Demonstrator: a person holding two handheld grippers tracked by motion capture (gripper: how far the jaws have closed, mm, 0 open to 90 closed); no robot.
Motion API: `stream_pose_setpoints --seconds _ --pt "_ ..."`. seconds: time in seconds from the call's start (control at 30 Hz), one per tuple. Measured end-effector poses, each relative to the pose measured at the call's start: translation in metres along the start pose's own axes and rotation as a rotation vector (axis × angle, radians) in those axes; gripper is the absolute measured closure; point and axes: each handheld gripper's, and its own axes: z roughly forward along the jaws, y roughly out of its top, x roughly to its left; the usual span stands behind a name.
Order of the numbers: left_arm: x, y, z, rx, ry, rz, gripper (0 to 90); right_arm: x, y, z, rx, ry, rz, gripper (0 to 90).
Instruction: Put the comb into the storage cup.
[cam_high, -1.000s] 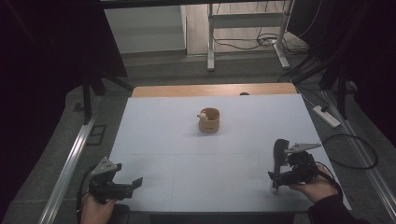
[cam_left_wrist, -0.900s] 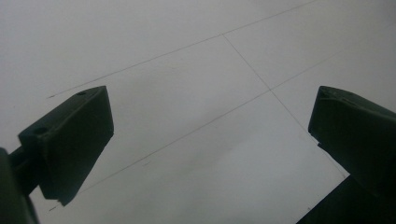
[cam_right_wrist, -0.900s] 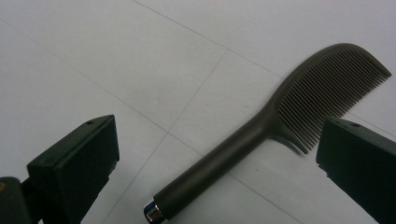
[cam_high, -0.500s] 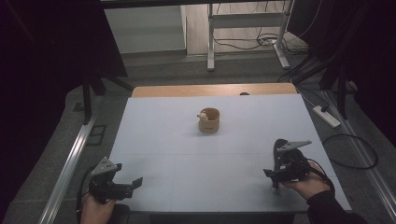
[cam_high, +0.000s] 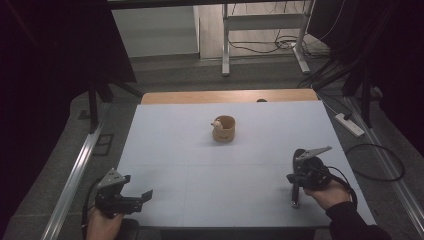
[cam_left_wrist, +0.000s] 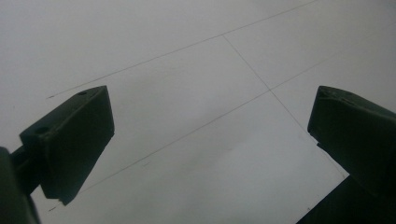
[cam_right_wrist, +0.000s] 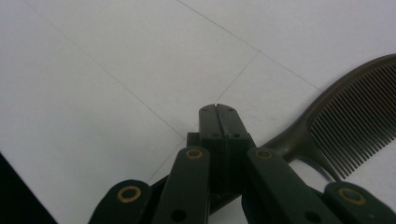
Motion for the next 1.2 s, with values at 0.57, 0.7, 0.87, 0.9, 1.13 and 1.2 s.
stream_pose_setpoints --seconds 0.57,0.7,0.87,0.9,1.13,1.2 --pt "0.0 0.0 0.0 0.0 0.001 -0.003 1.6 -0.002 -0.008 0.021 0.069 -0.008 -0.017 90.0" --pt "0.0 0.0 0.0 0.0 0.002 -0.001 1.8 -0.002 -0.011 0.024 0.094 0.006 -0.007 90.0" --pt "0.0 0.0 0.0 0.0 0.001 -0.001 1.8 -0.005 -0.015 0.024 0.112 0.014 0.01 90.0" --pt "0.0 0.0 0.0 0.0 0.001 -0.001 1.8 -0.006 -0.016 0.024 0.113 0.012 0.012 90.0" --pt "0.0 0.0 0.0 -0.001 0.001 -0.001 1.9 -0.013 -0.02 0.02 0.115 -0.001 0.033 90.0" --pt "0.0 0.0 0.0 -0.001 0.001 -0.001 1.9 -0.015 -0.022 0.018 0.117 -0.006 0.035 90.0"
